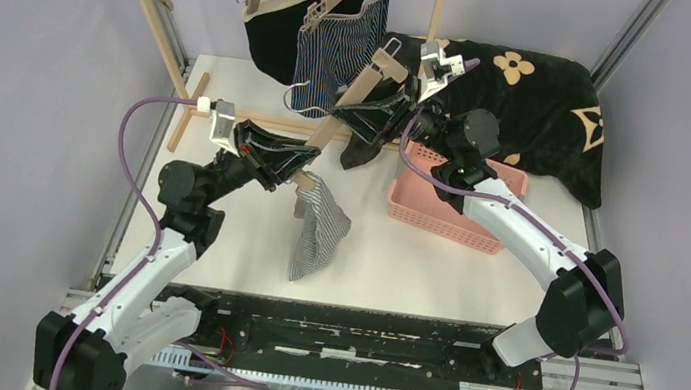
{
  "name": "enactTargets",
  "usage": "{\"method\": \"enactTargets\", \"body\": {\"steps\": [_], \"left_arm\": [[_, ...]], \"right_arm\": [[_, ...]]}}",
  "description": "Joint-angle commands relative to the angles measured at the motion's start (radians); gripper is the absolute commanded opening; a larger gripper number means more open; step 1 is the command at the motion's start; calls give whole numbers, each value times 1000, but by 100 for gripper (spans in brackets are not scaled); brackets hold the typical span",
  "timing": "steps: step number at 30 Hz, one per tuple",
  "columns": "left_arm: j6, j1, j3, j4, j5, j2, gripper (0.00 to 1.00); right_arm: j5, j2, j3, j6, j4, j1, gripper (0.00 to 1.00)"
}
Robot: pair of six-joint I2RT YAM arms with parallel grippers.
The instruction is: Remove the underwear clipped to the hanger
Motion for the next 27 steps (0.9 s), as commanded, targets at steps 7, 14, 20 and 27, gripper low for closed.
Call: {"method": "enactTargets", "body": {"steps": [7,14,20,27], "left_arm": [[1,-3,32,50,-20,-8,5],[92,-3,44,-133,-69,-54,70],[155,-3,-4,-178,-107,-113,89],[166,-3,-54,-191,-99,-109,90]], "right_arm": [[34,-46,-11,-15,35,5,1],[38,-88,-29,-50,-1,5,1],[37,-119,-38,-61,-17,5,1],[40,-145,-58,-55,3,5,1]]}}
